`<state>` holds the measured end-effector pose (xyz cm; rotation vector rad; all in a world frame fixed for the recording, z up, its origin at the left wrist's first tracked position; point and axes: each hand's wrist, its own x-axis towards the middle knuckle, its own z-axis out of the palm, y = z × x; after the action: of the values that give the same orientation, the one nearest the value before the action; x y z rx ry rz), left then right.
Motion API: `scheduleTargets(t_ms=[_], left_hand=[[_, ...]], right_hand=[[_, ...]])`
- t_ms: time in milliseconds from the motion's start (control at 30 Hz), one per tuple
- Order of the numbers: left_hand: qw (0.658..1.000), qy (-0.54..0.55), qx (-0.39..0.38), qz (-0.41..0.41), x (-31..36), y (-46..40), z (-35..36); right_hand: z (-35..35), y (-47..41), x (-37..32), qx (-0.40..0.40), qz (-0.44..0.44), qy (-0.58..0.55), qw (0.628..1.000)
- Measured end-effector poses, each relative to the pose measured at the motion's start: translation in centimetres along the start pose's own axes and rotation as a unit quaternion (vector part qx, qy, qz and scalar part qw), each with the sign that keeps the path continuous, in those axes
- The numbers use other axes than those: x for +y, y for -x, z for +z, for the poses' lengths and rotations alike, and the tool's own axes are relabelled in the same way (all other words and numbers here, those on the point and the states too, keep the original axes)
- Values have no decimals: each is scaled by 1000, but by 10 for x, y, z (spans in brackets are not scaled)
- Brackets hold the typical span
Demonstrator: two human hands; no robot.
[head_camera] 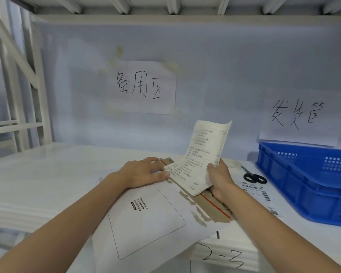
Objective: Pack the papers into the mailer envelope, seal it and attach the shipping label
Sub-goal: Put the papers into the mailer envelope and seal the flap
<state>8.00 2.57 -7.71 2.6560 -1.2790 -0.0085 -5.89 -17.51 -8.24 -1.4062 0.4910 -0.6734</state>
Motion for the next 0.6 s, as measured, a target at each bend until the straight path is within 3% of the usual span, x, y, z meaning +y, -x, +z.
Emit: scheduleTargets(t_ms=[433,600], left_hand=[[1000,-10,21,-17,-8,-9,3],[999,-4,42,-5,-10,-9,2]], right_hand=[[-6,-4,-3,-28,30,-33,999],[-10,-5,-6,-29,19,13,999]])
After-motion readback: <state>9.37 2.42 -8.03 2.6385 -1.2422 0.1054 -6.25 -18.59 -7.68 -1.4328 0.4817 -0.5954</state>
